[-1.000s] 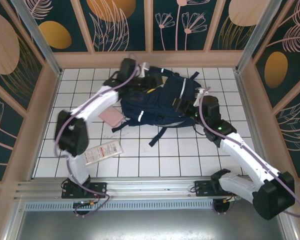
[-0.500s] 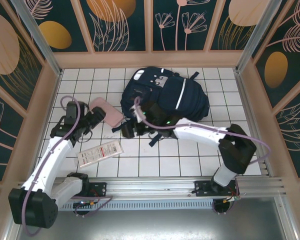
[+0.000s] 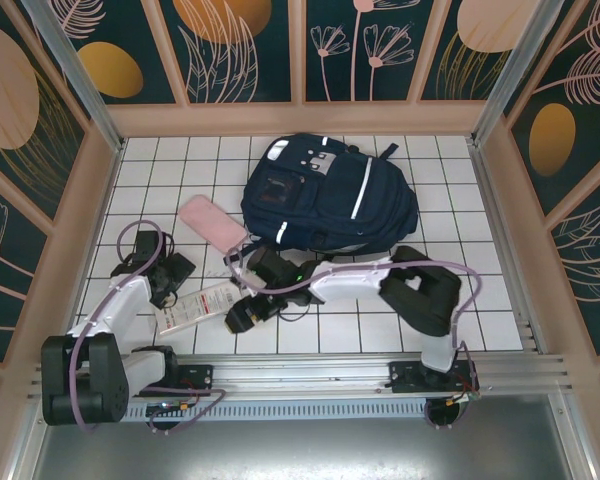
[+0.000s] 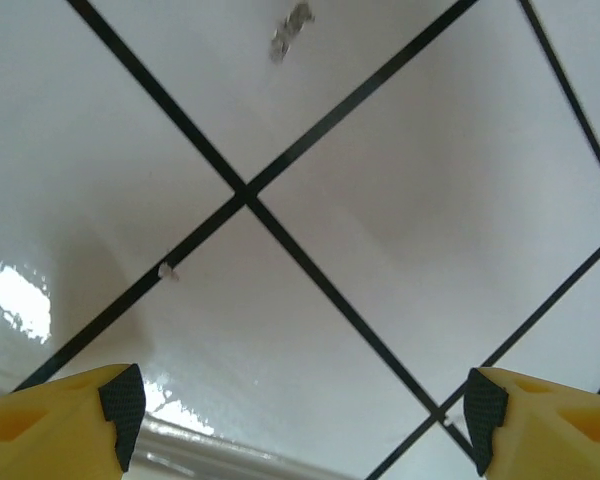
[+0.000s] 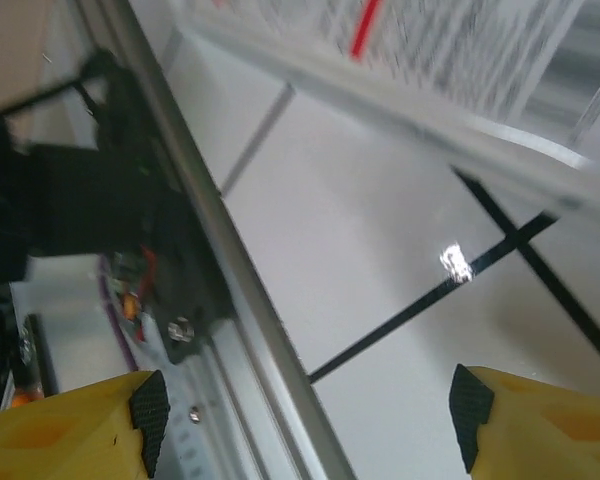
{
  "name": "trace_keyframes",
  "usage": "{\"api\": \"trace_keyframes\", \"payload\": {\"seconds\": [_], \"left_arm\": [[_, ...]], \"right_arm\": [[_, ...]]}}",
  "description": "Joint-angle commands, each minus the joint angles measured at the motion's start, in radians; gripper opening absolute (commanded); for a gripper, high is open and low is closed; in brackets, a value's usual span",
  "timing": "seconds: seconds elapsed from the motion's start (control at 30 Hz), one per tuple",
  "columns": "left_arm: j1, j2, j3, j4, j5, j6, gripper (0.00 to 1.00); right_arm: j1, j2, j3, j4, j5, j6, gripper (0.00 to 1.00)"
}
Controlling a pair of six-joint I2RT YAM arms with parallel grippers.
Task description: Pack books, pencil case, and school supplies into a backpack
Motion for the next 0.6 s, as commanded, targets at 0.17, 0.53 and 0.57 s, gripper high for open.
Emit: {"api": "trace_keyframes", "payload": {"seconds": [0.17, 0.53, 0.57], "left_arm": [[0.010, 0.012, -0.028, 0.058, -0.014, 0.010, 0.84], [0.010, 0.058, -0.063, 0.109, 0.071, -0.001, 0.85], [0.010, 0.063, -0.067, 0.115, 0.085, -0.003, 0.84]], "right_arm": [[0.000, 0.151, 0.172, -0.002, 0.007, 0.029, 0.75], [-0.045, 0.224, 0.286, -0.072, 0.151, 0.023, 0.75], [-0.045, 0.218, 0.285, -0.076, 0.172, 0.017, 0.75]]}}
